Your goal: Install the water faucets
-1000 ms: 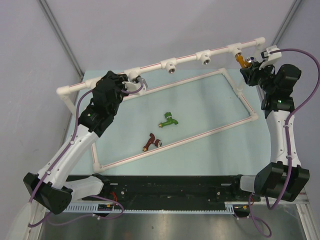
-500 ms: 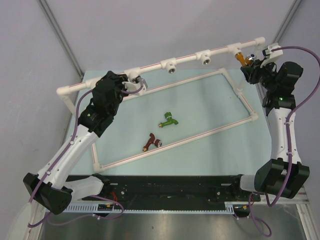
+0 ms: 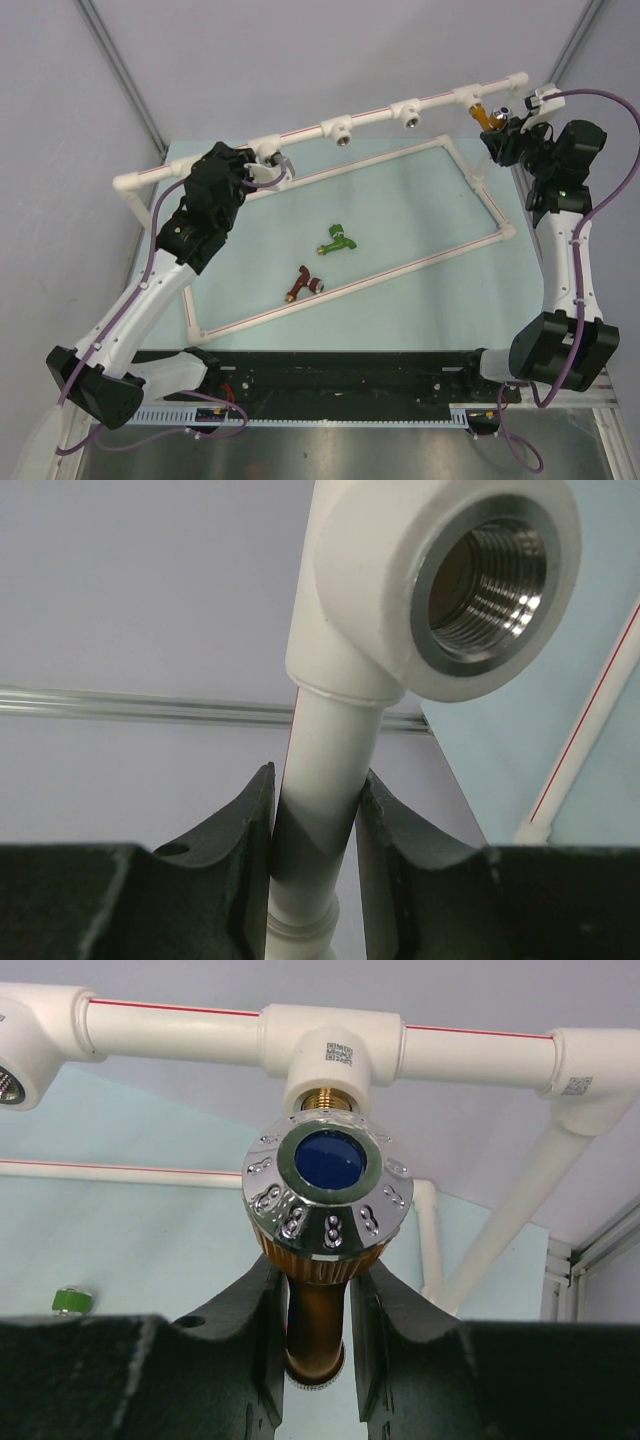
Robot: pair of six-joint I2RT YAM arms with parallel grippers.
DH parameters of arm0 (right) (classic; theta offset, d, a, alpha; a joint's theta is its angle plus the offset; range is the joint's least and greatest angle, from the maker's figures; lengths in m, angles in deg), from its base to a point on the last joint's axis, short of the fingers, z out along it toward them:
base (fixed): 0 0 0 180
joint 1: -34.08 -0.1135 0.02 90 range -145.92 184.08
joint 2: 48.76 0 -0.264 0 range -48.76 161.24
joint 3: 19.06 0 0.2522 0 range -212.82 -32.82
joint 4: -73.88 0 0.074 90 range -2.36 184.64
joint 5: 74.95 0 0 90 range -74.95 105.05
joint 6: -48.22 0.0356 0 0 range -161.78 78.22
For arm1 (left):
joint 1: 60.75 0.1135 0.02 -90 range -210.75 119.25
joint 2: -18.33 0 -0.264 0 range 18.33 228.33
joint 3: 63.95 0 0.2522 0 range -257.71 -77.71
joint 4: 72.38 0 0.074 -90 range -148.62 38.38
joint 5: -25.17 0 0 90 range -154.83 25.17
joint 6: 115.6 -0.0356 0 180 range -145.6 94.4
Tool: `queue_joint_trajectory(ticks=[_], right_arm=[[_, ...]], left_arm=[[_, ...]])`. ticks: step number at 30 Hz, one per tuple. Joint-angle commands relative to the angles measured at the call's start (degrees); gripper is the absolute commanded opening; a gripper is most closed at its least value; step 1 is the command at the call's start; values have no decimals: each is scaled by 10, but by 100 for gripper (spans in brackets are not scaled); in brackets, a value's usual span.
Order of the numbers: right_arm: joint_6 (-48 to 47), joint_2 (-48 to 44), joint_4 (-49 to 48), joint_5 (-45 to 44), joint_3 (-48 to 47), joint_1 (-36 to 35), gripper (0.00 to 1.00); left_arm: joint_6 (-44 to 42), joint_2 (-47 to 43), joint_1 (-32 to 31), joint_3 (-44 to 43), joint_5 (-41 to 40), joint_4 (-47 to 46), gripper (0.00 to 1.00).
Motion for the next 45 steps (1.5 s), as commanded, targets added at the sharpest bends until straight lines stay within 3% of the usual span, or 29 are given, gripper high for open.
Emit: queue_joint_trajectory(ticks=[1, 27, 40, 45], right_arm=[[42, 15, -32, 18, -24, 0, 0], [299, 63, -116, 93, -24, 27, 0], [455, 102, -169, 131, -21, 45, 0], [560, 110, -241, 149, 0, 56, 0]], left_arm=[[42, -23, -4, -2, 13, -11, 0], [45, -28, -5, -3, 19, -4, 0], [46, -29, -5, -4, 22, 1, 0], [47, -30, -5, -4, 22, 2, 0]])
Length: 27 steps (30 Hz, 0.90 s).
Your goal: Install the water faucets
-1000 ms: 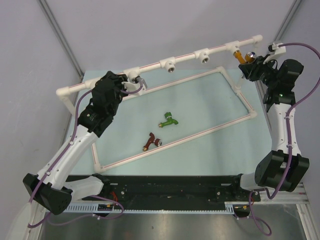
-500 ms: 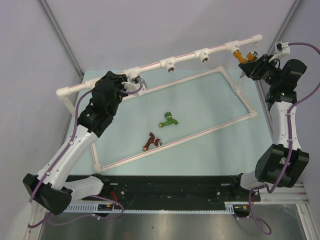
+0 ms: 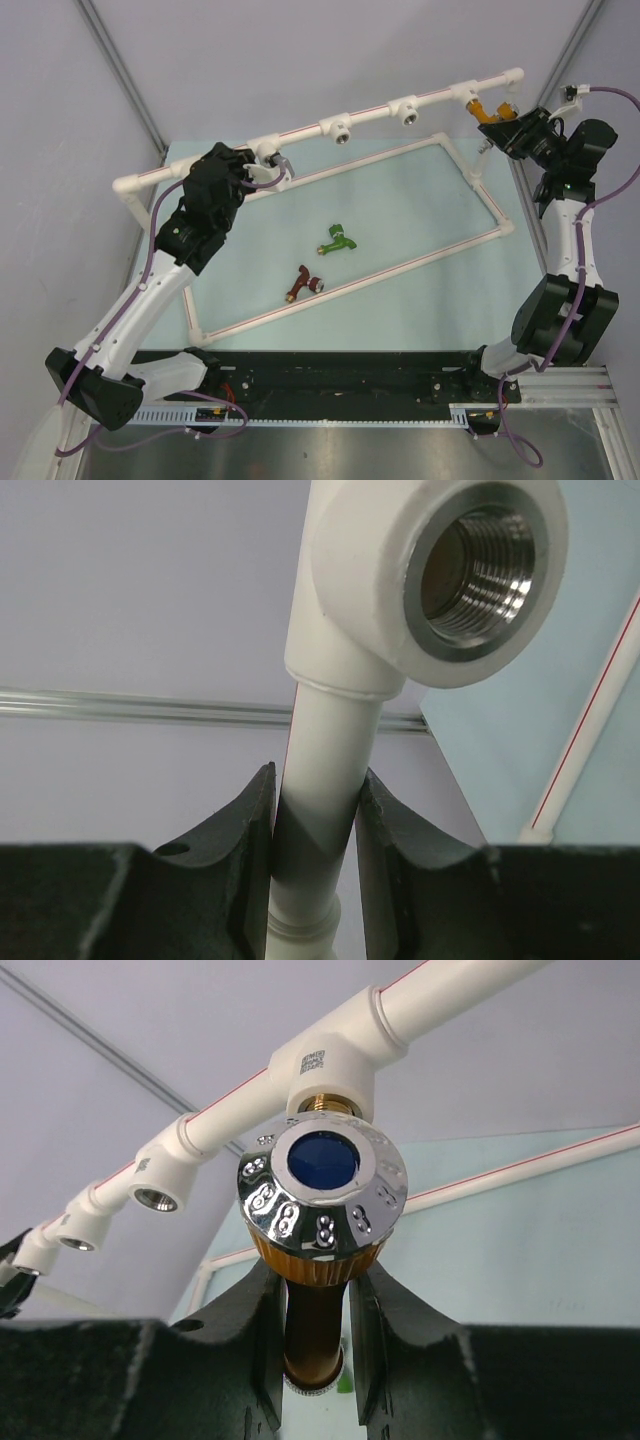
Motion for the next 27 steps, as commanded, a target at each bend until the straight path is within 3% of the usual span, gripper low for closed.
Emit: queue_joint_trajectory(ticks=[1, 14, 27], right_arm=[[117, 24, -98, 3, 12, 3, 0], [350, 48, -311, -11, 83, 10, 0], [508, 75, -438, -36, 121, 7, 0]], left_arm=[[45, -26, -5, -4, 17, -4, 0], [45, -31, -5, -4, 17, -3, 0], [46, -32, -5, -4, 18, -2, 0]])
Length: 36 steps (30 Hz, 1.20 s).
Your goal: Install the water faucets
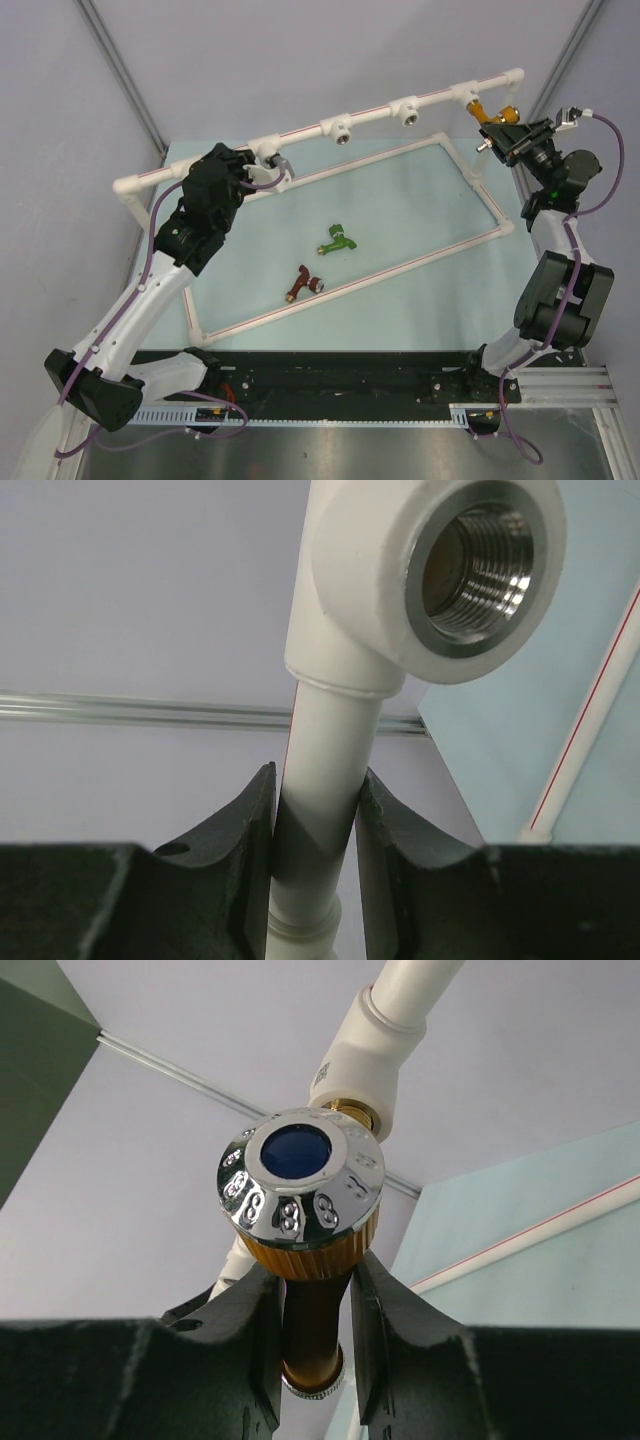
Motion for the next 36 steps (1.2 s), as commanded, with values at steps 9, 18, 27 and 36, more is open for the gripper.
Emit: queue_joint_trajectory(ticks=[9, 18, 27, 36], right_arm=[[138, 32, -94, -77, 20, -17, 0], [247, 66, -189, -98, 31, -24, 0], [254, 64, -183, -115, 41, -26, 0], [223, 43, -159, -119, 46, -21, 18]], left_arm=[[47, -28, -4, -4, 11, -4, 0], [47, -27, -4, -5, 11, -1, 0], [46, -27, -4, -5, 11, 0, 0], [46, -27, -4, -5, 11, 1, 0]])
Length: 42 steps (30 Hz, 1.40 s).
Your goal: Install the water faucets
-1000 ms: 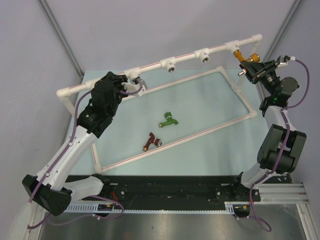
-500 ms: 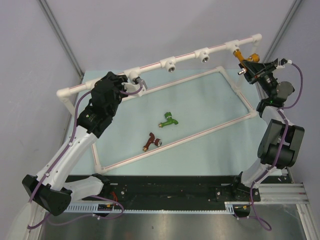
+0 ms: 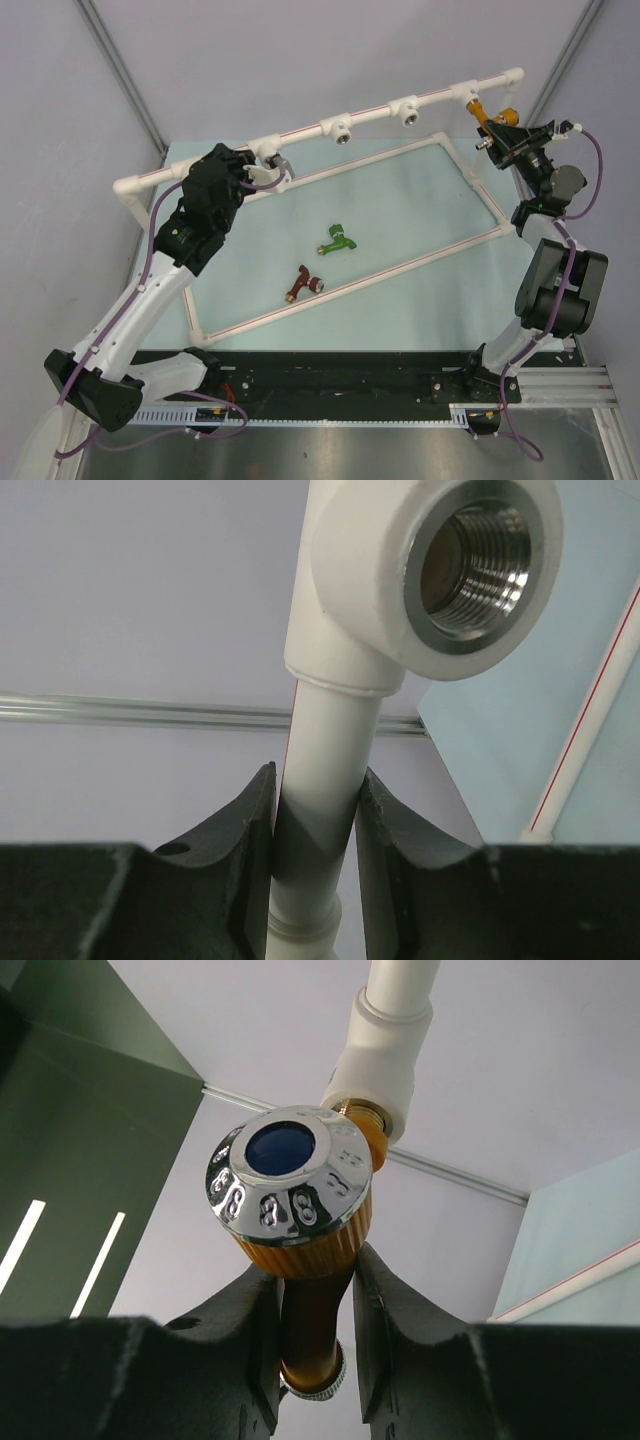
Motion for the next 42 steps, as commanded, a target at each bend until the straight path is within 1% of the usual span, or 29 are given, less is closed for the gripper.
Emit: queue_joint_trajectory(ticks=[1, 2, 3, 5, 6, 8, 9, 10, 14, 17, 19, 22, 24, 28, 30, 33, 36, 37, 38, 41, 42], right_arm=[[-16, -10, 36, -65, 0, -7, 22], [-19, -13, 38, -66, 0, -6, 27], [-21, -16, 40, -65, 0, -6, 34], [-26, -20, 43, -64, 0, -3, 41], [-28, -21, 45, -64, 0, -3, 45], [-32, -25, 51, -63, 1, -1, 49], [-34, -26, 52, -63, 2, -1, 55], [-35, -27, 51, -62, 2, 0, 59], [-40, -30, 54, -61, 3, 2, 64], [-46, -35, 56, -59, 4, 4, 71], [-56, -41, 61, -56, 4, 4, 72], [-65, -48, 74, -54, 4, 6, 76], [-68, -50, 81, -53, 5, 10, 81], [-99, -63, 103, -50, 11, 20, 87], [-118, -78, 130, -46, 14, 27, 91], [-171, -104, 188, -39, 15, 36, 96], [-234, -136, 263, -36, 15, 56, 98], [-253, -145, 302, -36, 15, 65, 98], [-283, -154, 319, -37, 15, 71, 99], [-331, -187, 373, -38, 15, 88, 100], [-366, -205, 385, -41, 14, 92, 100]], left_arm=[[47, -26, -4, -5, 11, -2, 0], [47, -27, -4, -4, 11, -2, 0], [47, -26, -4, -5, 12, -2, 0], [46, -26, -4, -5, 12, -2, 0], [47, -26, -4, -4, 12, -2, 0], [47, -25, -4, -4, 12, -2, 0], [47, -25, -4, -4, 12, -2, 0], [47, -24, -4, -5, 12, -2, 0], [47, -24, -4, -6, 11, 1, 0], [47, -24, -4, -5, 11, 2, 0], [47, -24, -4, -5, 11, 2, 0], [47, -23, -4, -5, 12, 2, 0], [47, -23, -4, -6, 12, 3, 0], [48, -25, -4, -6, 12, 3, 0], [48, -25, -4, -6, 12, 3, 0], [49, -25, -4, -8, 12, 4, 0], [50, -24, -4, -8, 12, 6, 0], [50, -24, -4, -9, 12, 7, 0], [50, -24, -4, -10, 12, 8, 0], [49, -25, -4, -9, 12, 8, 0], [50, -25, -4, -10, 13, 8, 0]])
